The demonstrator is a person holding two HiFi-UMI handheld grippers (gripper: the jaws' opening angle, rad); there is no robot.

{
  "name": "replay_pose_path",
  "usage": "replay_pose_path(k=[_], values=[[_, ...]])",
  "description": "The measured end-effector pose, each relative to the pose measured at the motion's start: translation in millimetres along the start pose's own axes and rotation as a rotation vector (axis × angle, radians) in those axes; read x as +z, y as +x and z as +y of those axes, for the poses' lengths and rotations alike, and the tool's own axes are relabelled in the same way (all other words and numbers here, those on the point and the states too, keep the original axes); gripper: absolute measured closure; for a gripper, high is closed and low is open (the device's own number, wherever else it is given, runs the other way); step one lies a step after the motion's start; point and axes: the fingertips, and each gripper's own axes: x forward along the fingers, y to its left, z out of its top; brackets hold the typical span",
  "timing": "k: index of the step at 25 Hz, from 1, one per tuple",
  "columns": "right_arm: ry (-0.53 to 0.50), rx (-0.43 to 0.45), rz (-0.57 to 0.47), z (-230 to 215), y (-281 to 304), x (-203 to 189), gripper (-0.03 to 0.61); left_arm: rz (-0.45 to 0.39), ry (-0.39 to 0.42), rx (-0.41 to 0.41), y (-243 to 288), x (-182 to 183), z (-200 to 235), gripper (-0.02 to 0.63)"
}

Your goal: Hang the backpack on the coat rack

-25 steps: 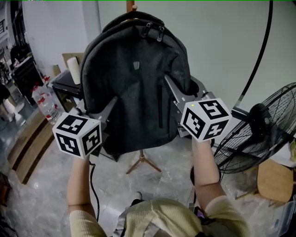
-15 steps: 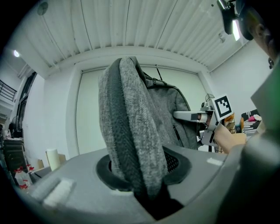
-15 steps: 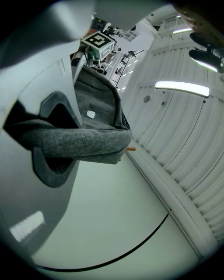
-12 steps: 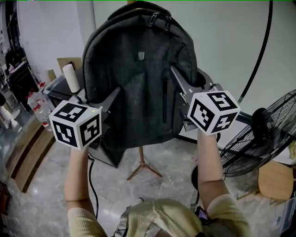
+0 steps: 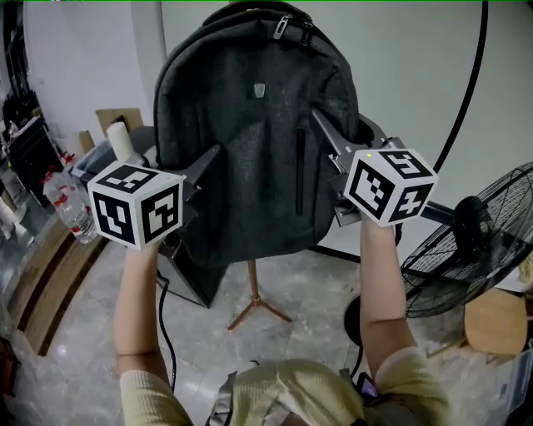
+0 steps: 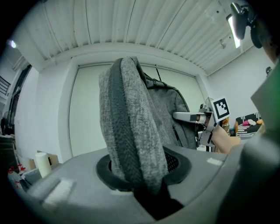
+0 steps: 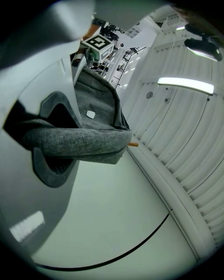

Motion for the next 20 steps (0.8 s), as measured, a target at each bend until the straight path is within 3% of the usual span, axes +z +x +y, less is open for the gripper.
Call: replay_pose_path(k=[20], values=[[0.038,-0.002,0.041,-13,8,-3,0.445,0.006,-0.086,-0.078,18,-4,7,0.483]])
